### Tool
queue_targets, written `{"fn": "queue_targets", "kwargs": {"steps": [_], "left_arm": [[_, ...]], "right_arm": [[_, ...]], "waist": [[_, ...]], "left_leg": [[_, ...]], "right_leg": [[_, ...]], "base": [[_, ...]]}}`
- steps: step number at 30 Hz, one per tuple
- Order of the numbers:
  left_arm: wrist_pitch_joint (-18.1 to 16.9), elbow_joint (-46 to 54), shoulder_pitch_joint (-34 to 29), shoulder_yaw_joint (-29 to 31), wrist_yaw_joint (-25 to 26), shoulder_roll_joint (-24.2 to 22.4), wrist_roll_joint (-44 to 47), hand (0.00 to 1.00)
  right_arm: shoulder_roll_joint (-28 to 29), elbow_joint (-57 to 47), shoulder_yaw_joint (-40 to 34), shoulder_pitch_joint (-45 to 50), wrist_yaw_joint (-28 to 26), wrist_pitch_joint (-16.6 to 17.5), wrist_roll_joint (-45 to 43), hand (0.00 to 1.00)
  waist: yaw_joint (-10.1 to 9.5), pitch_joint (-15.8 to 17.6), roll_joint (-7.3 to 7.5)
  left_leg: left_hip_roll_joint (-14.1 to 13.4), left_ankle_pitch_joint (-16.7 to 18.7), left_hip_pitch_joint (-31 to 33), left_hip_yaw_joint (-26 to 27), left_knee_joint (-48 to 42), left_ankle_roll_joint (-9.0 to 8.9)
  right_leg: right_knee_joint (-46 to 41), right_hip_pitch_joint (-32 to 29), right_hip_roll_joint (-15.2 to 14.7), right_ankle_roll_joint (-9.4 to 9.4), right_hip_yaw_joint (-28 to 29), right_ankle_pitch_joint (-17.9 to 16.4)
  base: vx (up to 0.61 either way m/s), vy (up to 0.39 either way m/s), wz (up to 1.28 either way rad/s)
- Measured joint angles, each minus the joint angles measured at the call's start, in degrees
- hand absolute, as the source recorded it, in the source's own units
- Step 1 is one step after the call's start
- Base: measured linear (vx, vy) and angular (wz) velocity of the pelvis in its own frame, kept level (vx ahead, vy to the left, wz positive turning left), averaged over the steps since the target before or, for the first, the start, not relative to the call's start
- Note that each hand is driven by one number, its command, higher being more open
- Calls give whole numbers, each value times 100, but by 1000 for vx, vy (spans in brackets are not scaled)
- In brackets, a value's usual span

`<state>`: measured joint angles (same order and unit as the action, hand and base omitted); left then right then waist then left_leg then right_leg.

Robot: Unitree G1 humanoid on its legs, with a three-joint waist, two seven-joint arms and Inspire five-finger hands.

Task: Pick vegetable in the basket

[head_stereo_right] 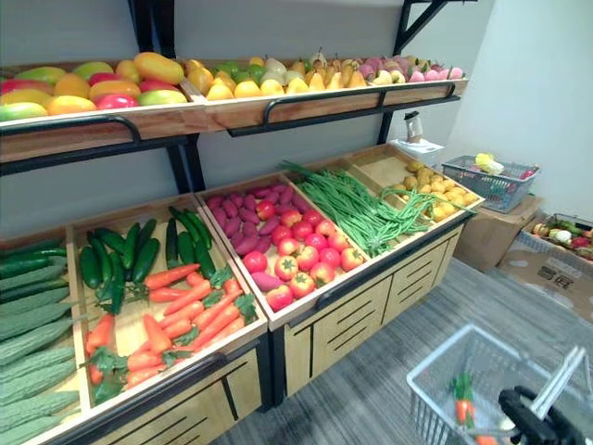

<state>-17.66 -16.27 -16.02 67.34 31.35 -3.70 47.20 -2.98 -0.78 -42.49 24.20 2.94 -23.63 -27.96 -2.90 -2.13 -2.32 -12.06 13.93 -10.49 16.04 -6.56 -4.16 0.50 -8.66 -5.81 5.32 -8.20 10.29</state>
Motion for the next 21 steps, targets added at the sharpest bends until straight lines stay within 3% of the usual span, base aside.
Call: {"fn": "queue_targets", "kwargs": {"steps": [2,5,10,15,17,21], "left_arm": [[-257,-296,23,-201,-114,-4,355,100],[-692,-1065,73,-698,-758,-14,981,100],[-652,-2822,393,-1087,-1468,-16,1776,100],[100,-4004,390,-1401,-2084,-18,1352,100],[327,-4278,384,-1689,-2348,-18,1114,100],[778,-4644,501,-2904,-3287,-14,194,100]], "right_arm": [[207,331,266,27,144,18,-210,0],[408,1088,705,1,178,142,-394,0],[412,2471,758,-267,80,590,-608,0],[179,4079,541,-832,-534,1162,-635,0],[87,4536,525,-997,-689,1359,-763,0],[-27,5463,550,-1394,-1037,1689,-815,0]], "waist": [[-9,18,-39],[-44,32,-11],[-9,159,177],[19,296,370],[19,307,350],[36,456,218]], "left_leg": [[-1,-15,13,-80,-1,3],[25,-11,16,-107,6,7],[188,2,25,-225,53,-17],[311,20,-18,-275,106,-172],[341,23,-32,-297,103,-178],[408,23,-45,-445,91,-178]], "right_leg": [[158,135,-19,2,-110,54],[514,335,-39,27,-218,165],[533,368,-225,128,-280,244],[534,365,-328,174,-220,302],[534,366,-346,185,-187,293],[532,378,-394,179,-133,266]], "base": [[9,-23,26],[-2,-6,11],[-22,49,9],[3,62,0],[27,44,-5],[3,8,-2]]}}
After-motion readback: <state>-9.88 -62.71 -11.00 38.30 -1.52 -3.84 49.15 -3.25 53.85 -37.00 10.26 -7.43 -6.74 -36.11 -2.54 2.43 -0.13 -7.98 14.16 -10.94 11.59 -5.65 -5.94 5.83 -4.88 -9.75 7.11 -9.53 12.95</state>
